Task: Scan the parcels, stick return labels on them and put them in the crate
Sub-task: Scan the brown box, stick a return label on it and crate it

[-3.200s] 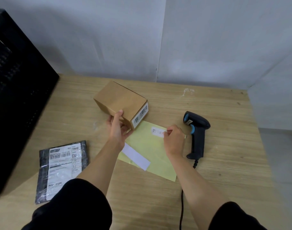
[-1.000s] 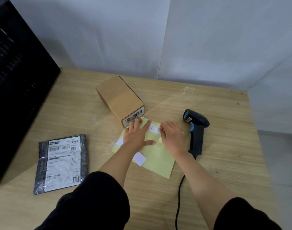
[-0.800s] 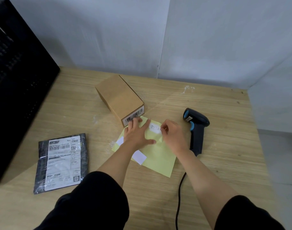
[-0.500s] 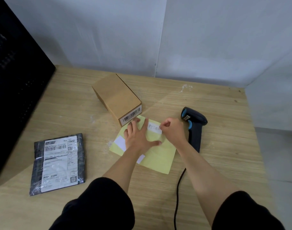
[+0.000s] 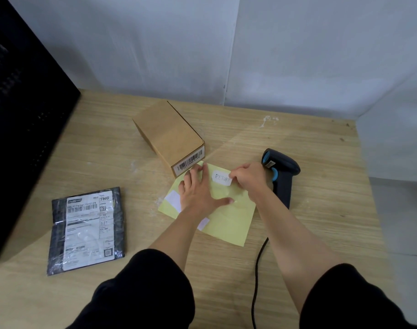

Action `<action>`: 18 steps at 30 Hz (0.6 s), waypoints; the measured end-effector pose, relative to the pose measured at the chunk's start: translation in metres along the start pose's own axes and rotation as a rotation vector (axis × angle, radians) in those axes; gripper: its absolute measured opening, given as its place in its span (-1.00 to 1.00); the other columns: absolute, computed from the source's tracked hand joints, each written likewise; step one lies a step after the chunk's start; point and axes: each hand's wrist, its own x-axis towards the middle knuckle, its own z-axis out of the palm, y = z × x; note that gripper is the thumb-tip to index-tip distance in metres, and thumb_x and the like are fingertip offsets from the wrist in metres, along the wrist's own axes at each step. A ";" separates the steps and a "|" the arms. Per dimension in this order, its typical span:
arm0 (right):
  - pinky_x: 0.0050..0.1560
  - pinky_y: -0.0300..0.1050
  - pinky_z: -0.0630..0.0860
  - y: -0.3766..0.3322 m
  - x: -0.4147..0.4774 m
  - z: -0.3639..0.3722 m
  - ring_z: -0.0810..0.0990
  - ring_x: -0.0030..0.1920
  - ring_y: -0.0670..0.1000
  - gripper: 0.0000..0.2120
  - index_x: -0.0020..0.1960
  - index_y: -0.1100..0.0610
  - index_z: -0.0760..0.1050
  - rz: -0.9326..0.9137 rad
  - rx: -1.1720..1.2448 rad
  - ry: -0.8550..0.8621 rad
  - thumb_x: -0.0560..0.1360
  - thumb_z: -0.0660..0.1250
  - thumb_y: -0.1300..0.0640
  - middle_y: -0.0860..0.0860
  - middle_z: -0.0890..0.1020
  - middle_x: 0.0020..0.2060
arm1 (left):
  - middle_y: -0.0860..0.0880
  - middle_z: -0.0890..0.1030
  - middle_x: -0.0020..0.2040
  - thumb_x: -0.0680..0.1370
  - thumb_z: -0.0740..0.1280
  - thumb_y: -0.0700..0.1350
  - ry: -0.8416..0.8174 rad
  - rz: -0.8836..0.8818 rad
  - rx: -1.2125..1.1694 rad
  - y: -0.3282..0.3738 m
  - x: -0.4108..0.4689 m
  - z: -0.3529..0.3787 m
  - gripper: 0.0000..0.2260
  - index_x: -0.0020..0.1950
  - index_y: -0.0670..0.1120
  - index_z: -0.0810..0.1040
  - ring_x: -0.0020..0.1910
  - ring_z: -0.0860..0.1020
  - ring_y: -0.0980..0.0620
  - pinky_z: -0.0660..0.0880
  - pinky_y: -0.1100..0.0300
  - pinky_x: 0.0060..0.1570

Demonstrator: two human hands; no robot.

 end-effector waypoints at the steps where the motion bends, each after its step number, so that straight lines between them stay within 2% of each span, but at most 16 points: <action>1: -0.25 -0.09 0.35 0.000 0.000 0.000 0.43 -0.27 0.05 -0.87 -0.24 0.21 0.52 0.015 0.025 0.000 0.27 0.39 0.39 0.14 0.50 -0.31 | -0.03 0.04 0.44 0.18 0.30 0.52 -0.001 0.001 0.002 0.000 0.000 0.000 0.14 0.55 0.02 -0.15 0.43 0.04 -0.08 0.08 0.03 0.38; 4: -0.23 -0.12 0.39 0.002 0.000 -0.002 0.49 -0.22 0.06 -0.87 -0.18 0.25 0.57 0.018 0.092 -0.023 0.30 0.40 0.39 0.15 0.55 -0.27 | -0.02 0.04 0.44 0.19 0.29 0.52 -0.001 0.005 0.008 -0.001 0.000 0.002 0.14 0.54 0.02 -0.15 0.42 0.04 -0.07 0.08 0.04 0.37; 6: -0.23 -0.21 0.40 0.003 -0.003 -0.005 0.54 -0.19 0.02 -0.86 -0.09 0.26 0.61 -0.059 0.094 -0.087 0.36 0.38 0.39 0.09 0.61 -0.22 | -0.01 0.03 0.44 0.19 0.28 0.52 0.001 0.010 0.014 -0.001 0.000 0.002 0.13 0.54 0.03 -0.15 0.42 0.04 -0.07 0.08 0.04 0.36; 8: -0.23 -0.27 0.40 0.005 -0.008 -0.012 0.57 -0.20 -0.07 -0.75 0.00 0.21 0.65 -0.206 -0.008 -0.172 0.45 0.26 0.40 0.03 0.65 -0.17 | -0.02 0.02 0.44 0.19 0.28 0.53 -0.003 0.012 0.018 -0.002 0.001 0.001 0.13 0.54 0.03 -0.16 0.42 0.04 -0.07 0.08 0.04 0.36; 11: -0.21 -0.36 0.40 0.013 -0.013 -0.020 0.56 -0.12 -0.06 -0.58 0.03 0.16 0.67 -0.402 -0.218 -0.224 0.46 0.12 0.48 0.06 0.67 -0.06 | -0.01 -0.01 0.45 0.20 0.28 0.53 -0.024 0.012 0.024 -0.001 0.001 0.001 0.15 0.54 0.02 -0.20 0.43 0.01 -0.07 0.07 0.05 0.36; 13: -0.11 -0.36 0.43 0.016 -0.013 -0.021 0.56 -0.04 -0.03 -0.61 0.04 0.16 0.66 -0.506 -0.328 -0.201 0.46 0.18 0.48 0.06 0.66 -0.03 | -0.02 -0.01 0.46 0.20 0.27 0.53 -0.030 0.013 0.031 -0.001 0.002 0.000 0.15 0.55 0.01 -0.20 0.44 0.01 -0.08 0.07 0.05 0.37; 15: 0.02 -0.20 0.46 0.018 -0.011 -0.020 0.55 0.01 0.03 -0.71 0.02 0.16 0.66 -0.599 -0.440 -0.186 0.45 0.28 0.44 0.06 0.65 -0.05 | -0.03 0.00 0.46 0.20 0.27 0.53 -0.028 0.015 0.033 -0.001 0.001 0.000 0.15 0.55 0.00 -0.20 0.44 0.01 -0.08 0.06 0.05 0.37; 16: 0.04 -0.14 0.44 0.018 -0.010 -0.020 0.53 0.02 0.06 -0.77 -0.01 0.16 0.66 -0.639 -0.487 -0.190 0.45 0.34 0.39 0.05 0.64 -0.08 | -0.03 0.00 0.45 0.20 0.27 0.53 -0.026 0.017 0.033 -0.001 0.001 0.000 0.15 0.55 0.00 -0.20 0.44 0.01 -0.08 0.07 0.05 0.37; 18: 0.01 -0.15 0.35 0.018 -0.008 -0.019 0.49 0.02 0.09 -0.90 -0.08 0.16 0.67 -0.691 -0.545 -0.192 0.44 0.42 0.29 0.02 0.59 -0.14 | -0.03 0.00 0.46 0.20 0.26 0.54 -0.025 0.019 0.034 -0.002 0.001 0.000 0.15 0.55 0.00 -0.21 0.45 0.01 -0.08 0.07 0.05 0.37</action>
